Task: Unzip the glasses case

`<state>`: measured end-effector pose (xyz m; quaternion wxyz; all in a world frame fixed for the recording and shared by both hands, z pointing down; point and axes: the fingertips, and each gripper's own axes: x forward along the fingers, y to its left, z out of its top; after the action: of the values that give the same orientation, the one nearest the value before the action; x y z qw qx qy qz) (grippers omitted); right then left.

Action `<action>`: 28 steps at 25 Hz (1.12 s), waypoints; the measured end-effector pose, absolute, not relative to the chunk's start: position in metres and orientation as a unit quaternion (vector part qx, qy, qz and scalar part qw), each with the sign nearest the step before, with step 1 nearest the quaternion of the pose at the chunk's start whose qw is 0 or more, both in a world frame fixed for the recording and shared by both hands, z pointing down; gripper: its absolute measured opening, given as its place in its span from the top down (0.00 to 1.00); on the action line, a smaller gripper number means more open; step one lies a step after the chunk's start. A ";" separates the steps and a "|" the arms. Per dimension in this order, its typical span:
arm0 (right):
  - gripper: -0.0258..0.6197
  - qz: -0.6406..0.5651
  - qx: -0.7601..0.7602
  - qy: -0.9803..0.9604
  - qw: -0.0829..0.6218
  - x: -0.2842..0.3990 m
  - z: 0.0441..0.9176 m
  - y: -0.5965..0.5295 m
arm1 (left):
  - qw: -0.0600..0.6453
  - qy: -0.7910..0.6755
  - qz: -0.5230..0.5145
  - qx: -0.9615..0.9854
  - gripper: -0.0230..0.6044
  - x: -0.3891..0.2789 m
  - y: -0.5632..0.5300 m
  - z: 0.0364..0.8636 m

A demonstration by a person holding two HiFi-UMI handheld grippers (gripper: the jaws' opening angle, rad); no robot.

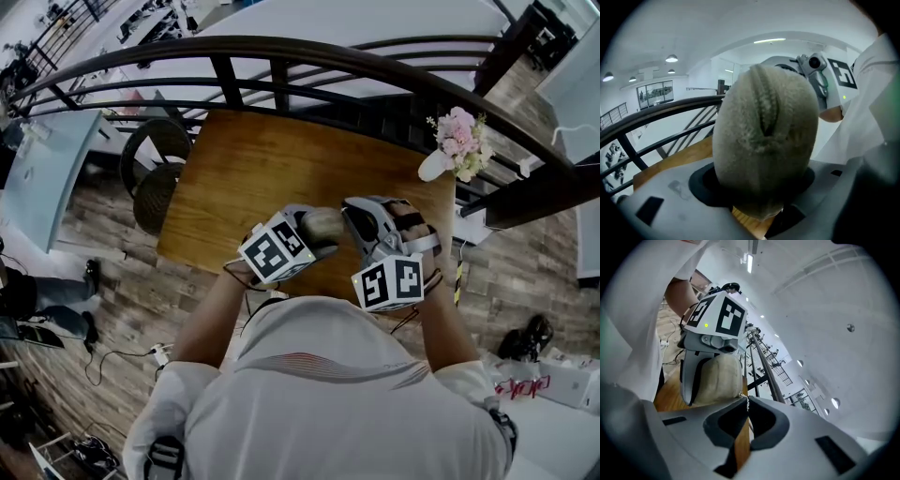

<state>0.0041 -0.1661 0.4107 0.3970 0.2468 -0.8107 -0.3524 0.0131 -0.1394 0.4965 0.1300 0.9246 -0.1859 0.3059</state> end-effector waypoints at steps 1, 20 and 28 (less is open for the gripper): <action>0.88 -0.364 0.240 -0.804 0.403 0.003 0.412 -0.165 | 0.124 -0.187 0.324 0.919 0.50 0.011 -0.140 0.500; 0.88 -0.423 0.117 -0.782 0.444 -0.012 0.464 -0.124 | 0.113 -0.100 0.544 0.826 0.50 -0.001 -0.099 0.582; 0.88 -0.408 0.145 -0.789 0.435 -0.017 0.452 -0.130 | 0.147 -0.093 0.504 0.846 0.50 0.010 -0.097 0.578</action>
<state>-0.0169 -0.1304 0.4515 0.4351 0.1450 -0.7895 -0.4079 0.0096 -0.0967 0.5776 0.1471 0.8461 -0.0932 0.5038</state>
